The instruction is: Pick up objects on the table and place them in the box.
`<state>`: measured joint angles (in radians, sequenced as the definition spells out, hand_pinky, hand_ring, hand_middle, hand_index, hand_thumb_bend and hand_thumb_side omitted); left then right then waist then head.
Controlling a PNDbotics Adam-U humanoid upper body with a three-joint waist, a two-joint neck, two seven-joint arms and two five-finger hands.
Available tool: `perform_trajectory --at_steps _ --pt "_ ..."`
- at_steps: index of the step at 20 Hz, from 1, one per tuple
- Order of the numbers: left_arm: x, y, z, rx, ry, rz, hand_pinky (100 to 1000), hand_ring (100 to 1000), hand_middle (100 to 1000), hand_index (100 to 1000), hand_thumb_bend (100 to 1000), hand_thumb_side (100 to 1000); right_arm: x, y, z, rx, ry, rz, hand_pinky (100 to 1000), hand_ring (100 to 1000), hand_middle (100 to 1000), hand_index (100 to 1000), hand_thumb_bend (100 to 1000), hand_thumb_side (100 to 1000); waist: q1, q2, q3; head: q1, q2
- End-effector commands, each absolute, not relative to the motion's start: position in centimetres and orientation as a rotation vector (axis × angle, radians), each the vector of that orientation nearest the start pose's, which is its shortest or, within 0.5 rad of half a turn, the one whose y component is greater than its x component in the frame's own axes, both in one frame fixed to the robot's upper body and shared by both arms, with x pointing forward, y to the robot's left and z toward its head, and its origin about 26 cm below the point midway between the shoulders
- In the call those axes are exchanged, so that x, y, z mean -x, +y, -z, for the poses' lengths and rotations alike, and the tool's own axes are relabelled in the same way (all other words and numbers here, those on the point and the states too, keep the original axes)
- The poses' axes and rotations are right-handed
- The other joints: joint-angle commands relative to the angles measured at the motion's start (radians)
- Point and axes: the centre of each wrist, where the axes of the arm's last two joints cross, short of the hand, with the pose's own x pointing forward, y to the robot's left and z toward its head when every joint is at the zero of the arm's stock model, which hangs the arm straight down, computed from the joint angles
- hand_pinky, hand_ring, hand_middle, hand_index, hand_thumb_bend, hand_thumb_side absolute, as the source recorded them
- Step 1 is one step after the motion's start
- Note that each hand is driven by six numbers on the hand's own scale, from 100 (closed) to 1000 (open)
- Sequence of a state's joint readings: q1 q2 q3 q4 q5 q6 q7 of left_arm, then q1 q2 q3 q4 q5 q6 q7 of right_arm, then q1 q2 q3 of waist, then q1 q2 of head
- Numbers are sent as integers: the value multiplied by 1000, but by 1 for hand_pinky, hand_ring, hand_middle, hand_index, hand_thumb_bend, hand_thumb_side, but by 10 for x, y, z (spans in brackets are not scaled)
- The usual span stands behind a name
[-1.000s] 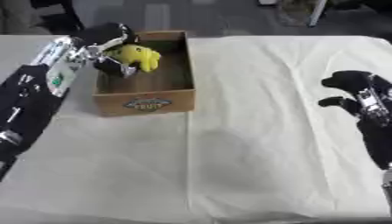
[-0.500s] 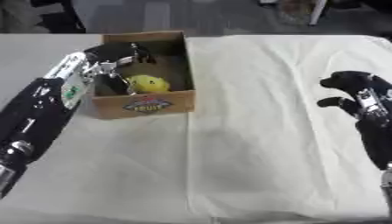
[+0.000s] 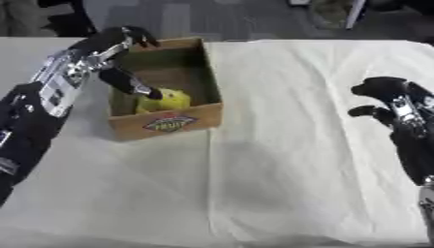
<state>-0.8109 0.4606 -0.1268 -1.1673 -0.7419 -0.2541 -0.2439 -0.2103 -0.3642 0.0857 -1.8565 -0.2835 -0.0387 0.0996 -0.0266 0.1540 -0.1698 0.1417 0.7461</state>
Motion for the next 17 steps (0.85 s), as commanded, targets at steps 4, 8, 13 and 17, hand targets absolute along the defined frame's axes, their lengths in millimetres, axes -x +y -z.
perform_trajectory --at_steps 4,8,13,17 --pt "-421 307 -247 -872 -1952 1142 807 745 736 824 715 447 -307 -271 -145 -176 -2054 -361 626 801 651 725 100 626 -4 -21 23 -15 -8" --pt "-406 317 -253 -820 -2001 1023 800 733 718 816 663 413 -307 -272 -145 -174 -2055 -358 626 801 651 725 100 624 -5 -23 33 -21 -9" --pt "-383 346 -230 -709 -2038 754 759 672 649 794 477 389 -307 -273 -145 -167 -2058 -351 626 801 651 725 100 625 -7 -23 77 -32 -13" --pt "-368 356 -215 -632 -2054 610 749 656 632 785 440 393 -308 -274 -146 -162 -2061 -348 626 801 652 725 100 627 -7 -20 89 -35 -11"
